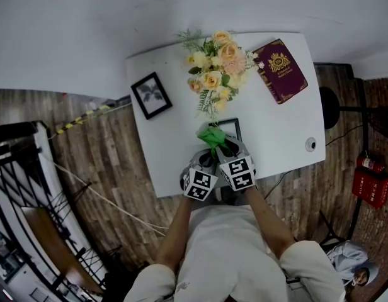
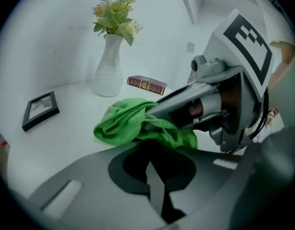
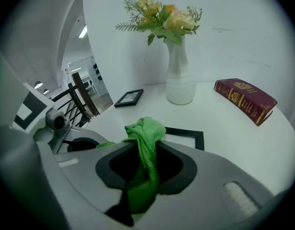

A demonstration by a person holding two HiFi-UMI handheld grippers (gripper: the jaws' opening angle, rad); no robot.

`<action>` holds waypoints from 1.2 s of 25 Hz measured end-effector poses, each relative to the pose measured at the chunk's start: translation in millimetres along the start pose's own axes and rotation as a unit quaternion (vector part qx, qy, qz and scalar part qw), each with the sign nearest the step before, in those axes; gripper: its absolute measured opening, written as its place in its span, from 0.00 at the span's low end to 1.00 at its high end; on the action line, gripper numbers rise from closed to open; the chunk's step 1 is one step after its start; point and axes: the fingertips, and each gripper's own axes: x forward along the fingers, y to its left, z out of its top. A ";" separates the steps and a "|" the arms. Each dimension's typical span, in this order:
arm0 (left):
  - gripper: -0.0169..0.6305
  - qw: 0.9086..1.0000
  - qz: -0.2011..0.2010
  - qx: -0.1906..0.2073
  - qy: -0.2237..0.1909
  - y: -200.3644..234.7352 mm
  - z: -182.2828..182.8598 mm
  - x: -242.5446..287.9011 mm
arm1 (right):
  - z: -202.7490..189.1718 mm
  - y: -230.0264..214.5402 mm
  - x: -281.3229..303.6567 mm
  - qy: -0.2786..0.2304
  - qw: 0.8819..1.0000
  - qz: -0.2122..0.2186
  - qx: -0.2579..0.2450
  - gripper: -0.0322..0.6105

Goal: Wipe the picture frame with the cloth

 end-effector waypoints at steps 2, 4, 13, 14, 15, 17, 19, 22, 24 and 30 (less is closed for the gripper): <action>0.06 1.000 0.003 0.002 -0.001 0.5 0.3 -0.2 | -5.2 1.4 6.9 0.009 1.000 0.003 -0.004 0.20; 0.06 1.000 0.004 0.000 0.001 0.7 0.1 -0.4 | -6.8 0.0 9.1 0.013 1.000 0.001 -0.011 0.20; 0.06 1.000 0.002 0.002 -0.001 1.8 -0.3 0.5 | -27.6 -47.3 -13.5 0.031 0.998 -0.062 0.002 0.20; 0.06 1.000 0.002 0.003 0.000 2.1 -1.0 0.4 | -30.0 -53.5 -17.0 0.031 0.997 -0.069 0.004 0.20; 0.06 1.000 0.002 0.003 0.001 2.1 -2.0 0.5 | -31.8 -59.1 -20.7 0.030 0.997 -0.075 0.009 0.20; 0.06 1.000 0.000 0.004 0.003 1.7 -3.2 0.6 | -31.6 -67.7 -29.3 0.025 0.996 -0.084 0.018 0.20; 0.06 1.000 -0.002 0.007 0.001 1.6 -2.0 1.2 | -31.6 -77.8 -39.5 0.023 0.994 -0.104 0.019 0.20; 0.06 1.000 -0.005 0.007 -0.001 1.1 -1.3 1.9 | -33.3 -96.9 -58.7 0.018 0.989 -0.141 0.031 0.20; 0.06 1.000 -0.007 0.008 0.000 0.4 -1.9 1.5 | -29.9 -104.1 -73.3 0.009 0.987 -0.159 0.035 0.20; 0.06 1.000 -0.011 0.011 0.000 0.7 -2.6 2.6 | -3.1 -78.6 -96.4 -0.035 0.987 -0.155 0.010 0.20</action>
